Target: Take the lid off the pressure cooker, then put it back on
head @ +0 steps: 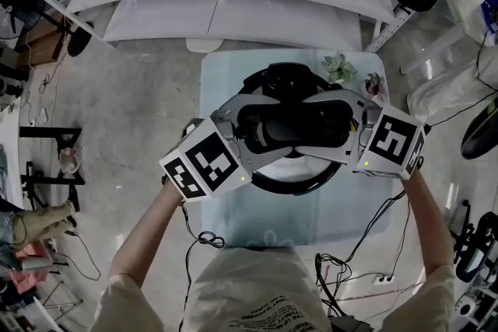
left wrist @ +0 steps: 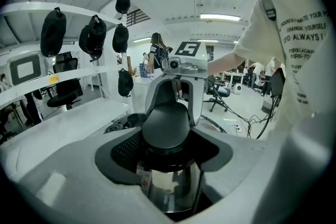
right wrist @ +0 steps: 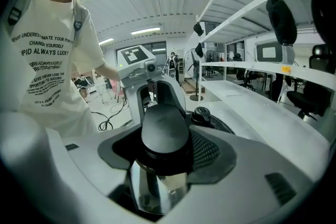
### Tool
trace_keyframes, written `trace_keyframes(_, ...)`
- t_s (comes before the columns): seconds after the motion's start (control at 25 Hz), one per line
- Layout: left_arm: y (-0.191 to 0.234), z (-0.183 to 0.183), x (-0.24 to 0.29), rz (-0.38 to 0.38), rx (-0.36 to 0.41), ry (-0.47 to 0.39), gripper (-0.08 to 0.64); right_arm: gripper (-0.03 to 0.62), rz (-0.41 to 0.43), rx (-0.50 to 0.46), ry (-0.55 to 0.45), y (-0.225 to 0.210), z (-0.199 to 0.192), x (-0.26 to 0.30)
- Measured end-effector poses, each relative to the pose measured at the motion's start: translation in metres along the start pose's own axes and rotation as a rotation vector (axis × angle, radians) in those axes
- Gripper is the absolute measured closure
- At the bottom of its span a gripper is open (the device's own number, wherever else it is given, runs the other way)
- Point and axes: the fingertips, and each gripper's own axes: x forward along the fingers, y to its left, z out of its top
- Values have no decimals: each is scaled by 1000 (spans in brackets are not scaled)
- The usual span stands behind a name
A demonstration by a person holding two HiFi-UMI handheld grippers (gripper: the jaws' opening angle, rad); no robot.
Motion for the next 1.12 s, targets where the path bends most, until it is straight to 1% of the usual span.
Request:
trace_keyframes(0.12,-1,0,0,-4,6,35,275,314,-8,12,5,1,0,-1)
trace_keyframes(0.24,-1,-2,0,-18,11,51,276,314,-20,21,4,0,0,1)
trace_keyframes(0.48,0,-3,-5,-21,4,48,276,314,-33,33,19,1,2,3)
trace_keyframes(0.64,2,2,-8,-36,9,36,276,314,-44,35,26,-1,8,0)
trace_keyframes(0.88,3,8,-12,-39,53,57,276,314,-65,22,32,-1,15,-3)
trace_keyframes(1.12,2,12,-15,-47,81,56,276,314,-83,20,47,0,18,-5)
